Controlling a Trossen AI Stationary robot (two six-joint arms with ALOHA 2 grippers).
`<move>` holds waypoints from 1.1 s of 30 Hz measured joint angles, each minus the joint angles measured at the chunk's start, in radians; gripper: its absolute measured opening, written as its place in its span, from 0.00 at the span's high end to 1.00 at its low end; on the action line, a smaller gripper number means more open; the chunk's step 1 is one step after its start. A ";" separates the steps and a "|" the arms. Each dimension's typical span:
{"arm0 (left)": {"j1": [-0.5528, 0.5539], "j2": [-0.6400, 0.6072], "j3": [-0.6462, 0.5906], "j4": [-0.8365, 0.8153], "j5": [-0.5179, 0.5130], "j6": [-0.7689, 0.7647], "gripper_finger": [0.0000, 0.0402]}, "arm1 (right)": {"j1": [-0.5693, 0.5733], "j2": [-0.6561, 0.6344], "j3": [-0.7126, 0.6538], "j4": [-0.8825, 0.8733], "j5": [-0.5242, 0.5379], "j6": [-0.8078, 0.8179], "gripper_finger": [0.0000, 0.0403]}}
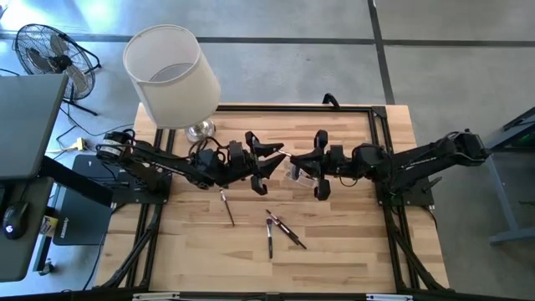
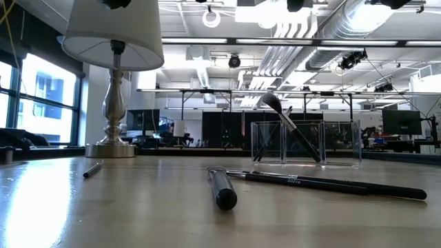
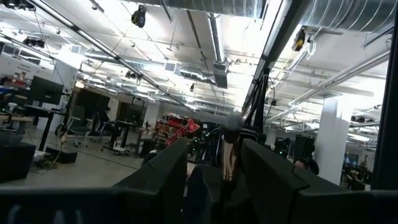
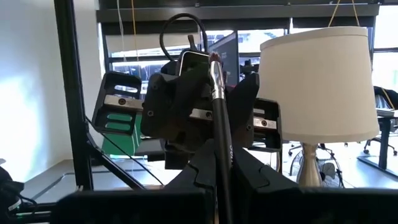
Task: Put items in baskets/containers
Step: Put the black eyeshadow brush into the transparent organizer
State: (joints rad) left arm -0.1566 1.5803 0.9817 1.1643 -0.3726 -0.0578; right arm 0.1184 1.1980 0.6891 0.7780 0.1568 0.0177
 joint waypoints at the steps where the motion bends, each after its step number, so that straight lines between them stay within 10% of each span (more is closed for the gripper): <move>1: 0.000 0.000 0.000 0.006 -0.002 0.000 0.62 | 0.000 0.000 0.000 0.000 0.010 0.000 0.98; 33: 0.055 0.081 0.111 0.014 0.022 -0.052 0.66 | -0.014 0.064 0.000 0.168 0.069 -0.045 0.98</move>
State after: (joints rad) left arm -0.1017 1.6615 1.0927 1.1786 -0.3508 -0.1101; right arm 0.1040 1.2618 0.6891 0.9459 0.2259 -0.0269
